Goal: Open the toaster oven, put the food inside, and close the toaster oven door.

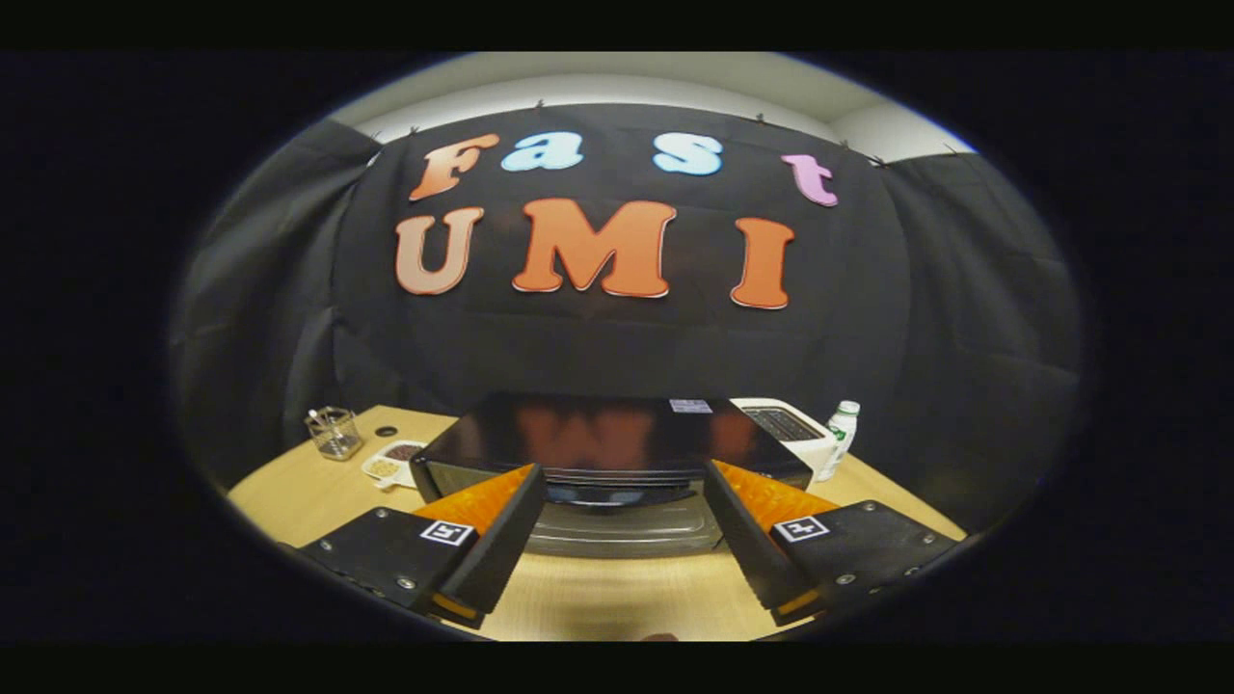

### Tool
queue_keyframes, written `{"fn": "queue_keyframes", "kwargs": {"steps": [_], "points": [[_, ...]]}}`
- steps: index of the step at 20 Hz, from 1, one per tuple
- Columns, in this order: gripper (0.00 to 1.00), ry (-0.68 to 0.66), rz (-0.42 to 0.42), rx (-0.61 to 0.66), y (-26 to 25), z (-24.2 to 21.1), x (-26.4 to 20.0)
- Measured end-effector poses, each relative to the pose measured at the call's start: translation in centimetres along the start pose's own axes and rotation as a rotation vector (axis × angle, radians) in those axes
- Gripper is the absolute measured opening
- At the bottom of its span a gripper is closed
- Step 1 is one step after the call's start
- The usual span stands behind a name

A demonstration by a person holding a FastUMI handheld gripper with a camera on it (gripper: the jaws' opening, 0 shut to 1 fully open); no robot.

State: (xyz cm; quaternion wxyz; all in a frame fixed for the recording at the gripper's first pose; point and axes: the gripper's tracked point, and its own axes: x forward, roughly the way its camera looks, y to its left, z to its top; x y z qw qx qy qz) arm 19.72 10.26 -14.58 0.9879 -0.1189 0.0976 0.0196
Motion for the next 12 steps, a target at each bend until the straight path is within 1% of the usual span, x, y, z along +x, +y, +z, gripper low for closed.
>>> {"fn": "queue_keyframes", "kwargs": {"steps": [2, 5, 9, 12], "points": [[0.98, 0.038, 0.026, -0.009, 1.0, -0.9, 1.3], [0.99, 0.064, 0.010, 0.021, 0.6, -1.6, 2.3], [1.00, 0.117, 0.054, 0.133, 1.1, -2.2, 2.6], [1.00, 0.121, 0.070, 0.121, 0.9, -2.4, 2.1]]}}
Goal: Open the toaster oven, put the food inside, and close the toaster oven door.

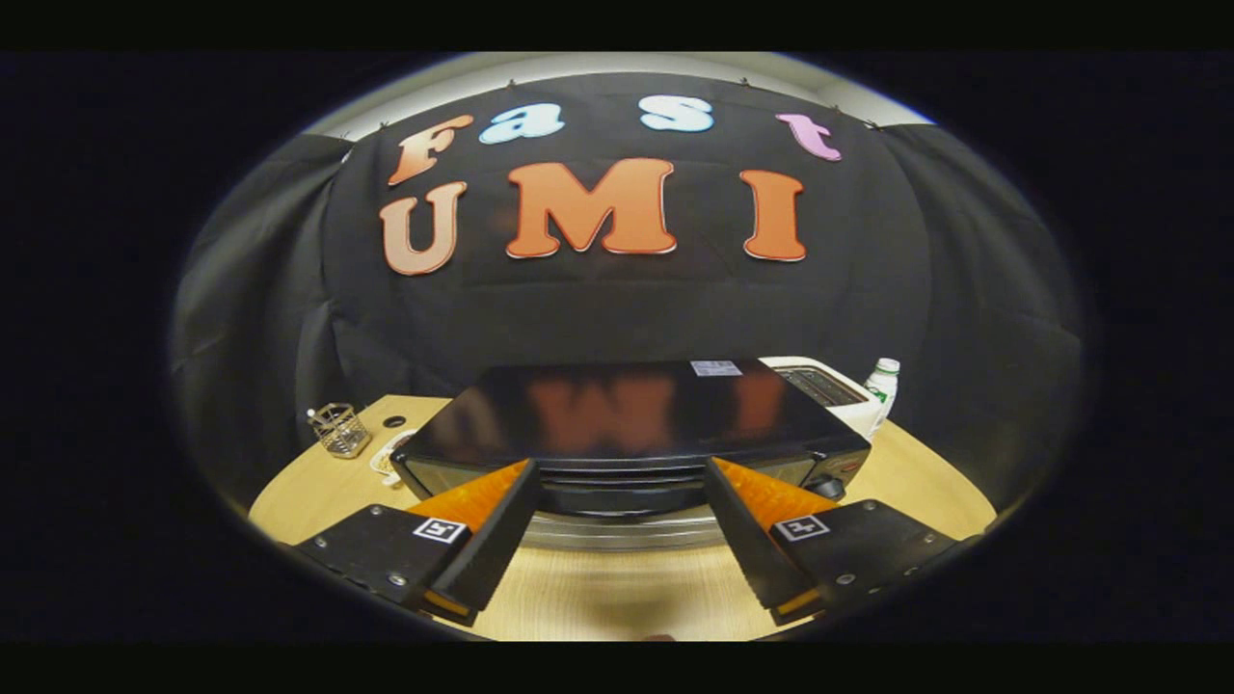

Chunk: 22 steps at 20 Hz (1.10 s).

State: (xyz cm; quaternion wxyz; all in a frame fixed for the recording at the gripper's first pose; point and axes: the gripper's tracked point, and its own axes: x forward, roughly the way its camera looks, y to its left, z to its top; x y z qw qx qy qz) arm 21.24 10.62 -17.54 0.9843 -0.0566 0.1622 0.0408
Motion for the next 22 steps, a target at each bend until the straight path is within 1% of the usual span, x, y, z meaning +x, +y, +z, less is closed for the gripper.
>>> {"fn": "queue_keyframes", "kwargs": {"steps": [4, 9, 14, 17, 20, 22], "points": [[1.00, 0.015, 0.024, 0.006, -0.1, -1.3, -2.5], [1.00, 0.051, 0.057, 0.014, -0.2, -5.0, -6.3], [1.00, 0.079, 0.060, -0.003, -0.5, -9.4, -8.6], [0.99, 0.121, 0.046, -0.059, -0.8, -12.5, -9.5], [0.99, 0.147, 0.049, -0.046, -0.9, -13.7, -10.0], [0.99, 0.201, 0.027, -0.025, -1.6, -15.5, -9.9]]}}
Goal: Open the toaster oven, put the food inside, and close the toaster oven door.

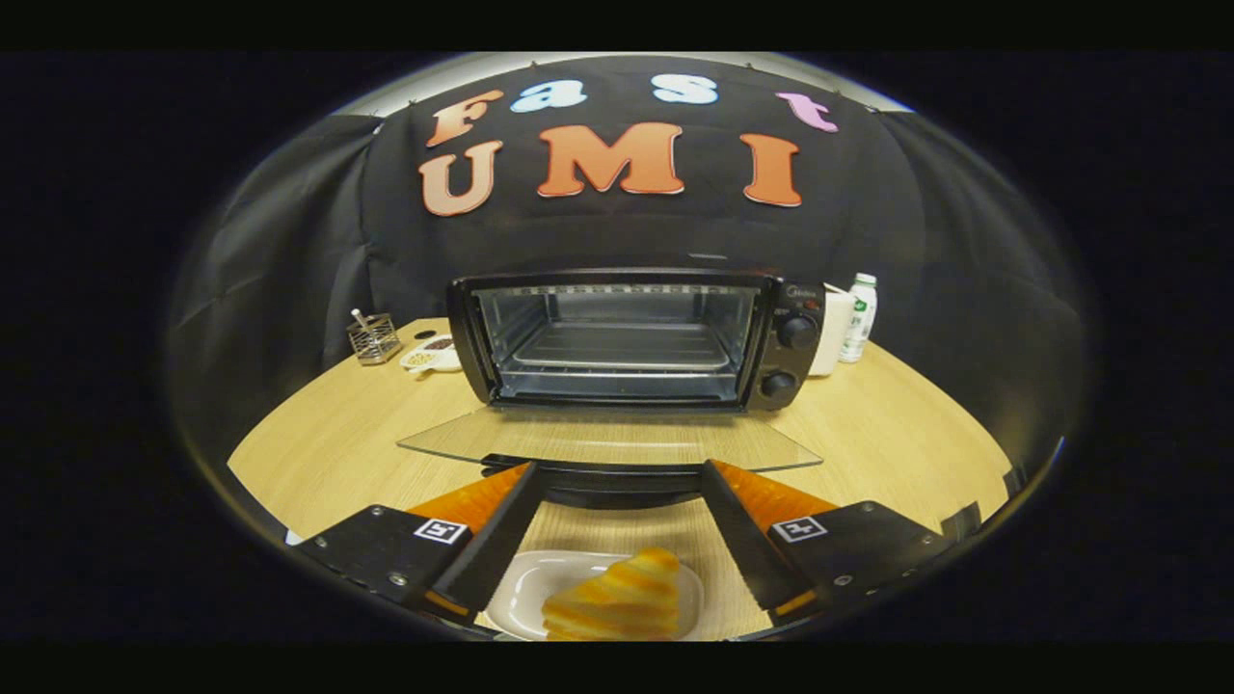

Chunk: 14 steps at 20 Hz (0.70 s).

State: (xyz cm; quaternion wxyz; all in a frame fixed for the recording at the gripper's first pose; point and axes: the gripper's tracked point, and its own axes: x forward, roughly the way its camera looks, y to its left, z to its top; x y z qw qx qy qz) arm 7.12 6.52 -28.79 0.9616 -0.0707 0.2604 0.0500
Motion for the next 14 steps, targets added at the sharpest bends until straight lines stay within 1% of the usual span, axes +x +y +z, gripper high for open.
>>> {"fn": "queue_keyframes", "kwargs": {"steps": [1, 4, 6, 8, 11, 12, 14], "points": [[0.99, 0.015, -0.020, 0.004, -0.7, -0.6, 0.0], [0.99, 0.050, 0.009, 0.057, -0.5, -1.1, 0.1], [0.98, 0.060, 0.009, 0.032, -0.4, -1.4, 0.2], [0.98, 0.087, -0.010, 0.007, -0.7, -2.4, 0.5], [0.99, 0.193, -0.014, 0.065, -0.7, -5.0, 1.4], [0.99, 0.205, -0.011, 0.095, -0.6, -5.2, 1.6], [0.98, 0.187, 0.002, 0.108, -0.6, -4.6, 1.3]]}}
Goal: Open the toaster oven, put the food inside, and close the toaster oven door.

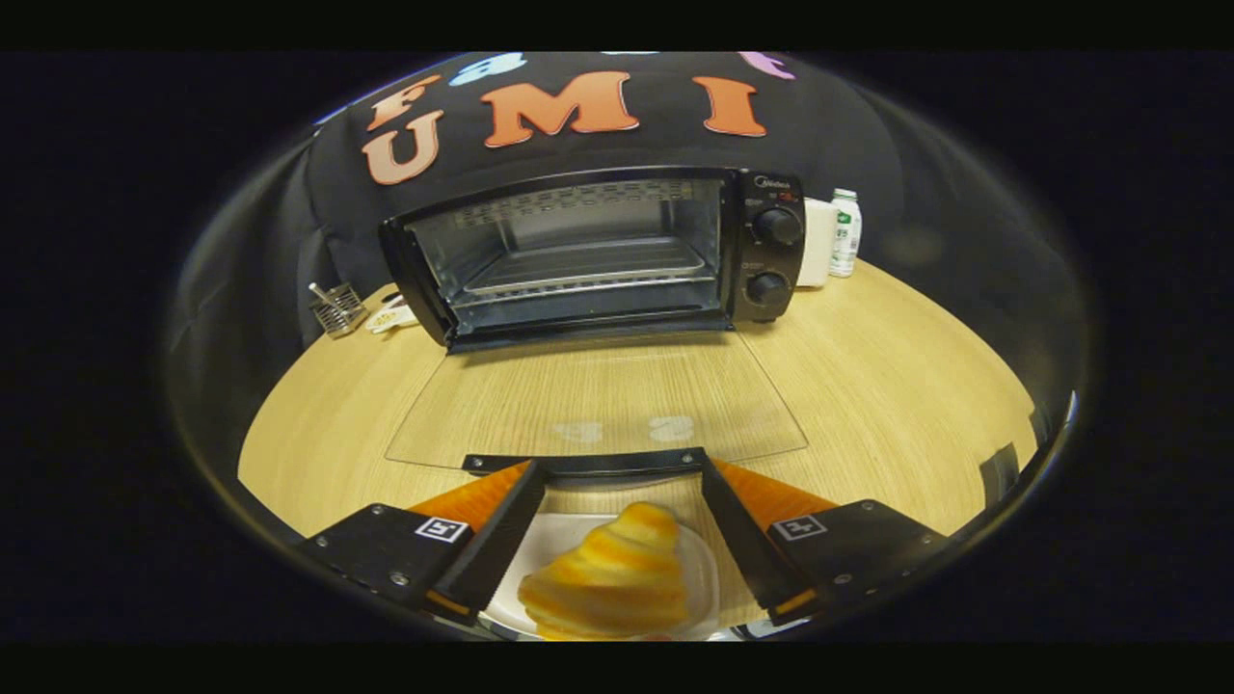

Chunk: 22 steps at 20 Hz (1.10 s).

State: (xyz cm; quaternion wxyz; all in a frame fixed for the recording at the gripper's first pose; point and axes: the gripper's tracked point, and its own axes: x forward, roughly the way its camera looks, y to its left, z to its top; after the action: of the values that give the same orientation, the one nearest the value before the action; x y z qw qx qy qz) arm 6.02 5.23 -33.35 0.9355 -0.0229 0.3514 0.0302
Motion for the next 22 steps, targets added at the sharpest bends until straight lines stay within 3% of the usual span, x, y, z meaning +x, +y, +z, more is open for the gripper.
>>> {"fn": "queue_keyframes", "kwargs": {"steps": [3, 6, 10, 17, 22], "points": [[0.99, -0.046, -0.009, -0.002, -0.6, 0.6, -1.3], [0.99, -0.137, -0.077, 0.008, -1.5, 1.3, -4.5], [0.98, -0.204, -0.106, 0.046, -0.6, -1.6, -8.1], [0.98, -0.201, -0.205, -0.011, 0.4, -6.4, -8.8], [0.99, -0.166, -0.213, 0.013, 0.9, -8.3, -7.9]]}}
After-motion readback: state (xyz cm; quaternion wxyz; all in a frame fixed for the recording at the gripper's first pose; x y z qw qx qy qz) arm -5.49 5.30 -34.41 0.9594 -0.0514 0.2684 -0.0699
